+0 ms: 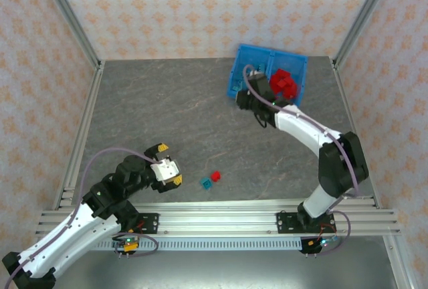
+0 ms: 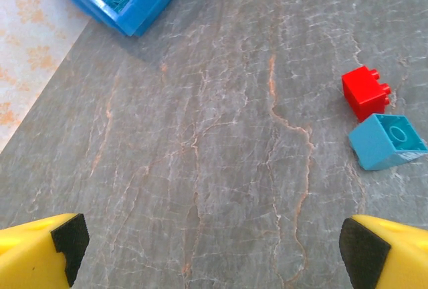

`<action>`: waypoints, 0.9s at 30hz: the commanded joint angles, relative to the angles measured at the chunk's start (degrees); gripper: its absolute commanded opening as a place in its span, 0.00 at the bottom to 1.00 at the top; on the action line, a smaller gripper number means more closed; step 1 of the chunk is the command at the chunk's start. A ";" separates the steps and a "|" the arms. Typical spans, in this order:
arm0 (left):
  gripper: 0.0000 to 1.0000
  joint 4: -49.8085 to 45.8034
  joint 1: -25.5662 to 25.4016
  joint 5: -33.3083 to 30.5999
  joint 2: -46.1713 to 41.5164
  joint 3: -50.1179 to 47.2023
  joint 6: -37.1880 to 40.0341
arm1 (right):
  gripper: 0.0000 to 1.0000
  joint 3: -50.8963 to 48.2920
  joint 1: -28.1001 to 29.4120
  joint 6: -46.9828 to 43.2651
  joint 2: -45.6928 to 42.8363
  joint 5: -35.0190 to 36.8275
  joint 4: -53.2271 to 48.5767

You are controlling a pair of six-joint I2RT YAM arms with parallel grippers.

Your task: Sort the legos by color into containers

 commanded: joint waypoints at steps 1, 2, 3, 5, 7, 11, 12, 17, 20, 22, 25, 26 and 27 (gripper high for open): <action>1.00 2.27 0.62 -2.16 0.08 -0.42 -1.81 | 0.24 8.74 -3.78 2.23 6.08 4.46 1.46; 1.00 2.04 0.64 -2.42 0.16 -0.34 -1.52 | 0.23 11.98 -4.83 2.50 8.59 4.58 0.34; 1.00 1.89 0.66 -2.48 0.15 -0.29 -1.08 | 0.23 15.17 -5.75 3.18 11.16 4.59 -0.59; 1.00 0.99 0.66 -1.84 0.08 0.97 0.10 | 0.23 20.55 -7.03 4.76 16.52 4.05 -2.16; 1.00 -0.50 0.63 -0.33 0.12 3.93 -0.19 | 0.23 27.05 -7.98 6.13 21.90 3.07 -3.50; 1.00 3.36 0.64 -0.48 2.40 8.37 -5.14 | 0.23 46.89 -8.82 7.14 35.71 3.13 -12.95; 1.00 5.11 0.64 -0.40 3.71 8.74 -6.37 | 0.22 51.96 -8.98 7.24 38.92 3.28 -15.63; 1.00 11.54 0.58 4.64 15.75 11.38 -10.22 | 0.23 72.44 -9.33 7.63 53.04 4.73 -21.59; 1.00 13.95 0.55 4.39 19.50 11.56 -8.41 | 0.23 74.01 -9.77 7.46 56.23 3.94 -17.63; 1.00 17.04 0.55 3.24 20.06 10.72 -9.15 | 0.24 74.56 -9.97 6.30 57.41 3.15 -15.58; 1.00 20.95 0.55 -2.44 20.75 10.28 -16.90 | 0.26 76.58 -10.00 5.30 58.81 4.19 -15.58; 1.00 21.32 0.57 -6.15 21.26 10.84 -21.77 | 0.27 76.81 -10.05 5.29 58.82 4.11 -15.43; 1.00 20.94 0.64 -9.35 21.82 11.74 -25.77 | 0.29 77.08 -10.04 5.20 58.74 3.90 -15.38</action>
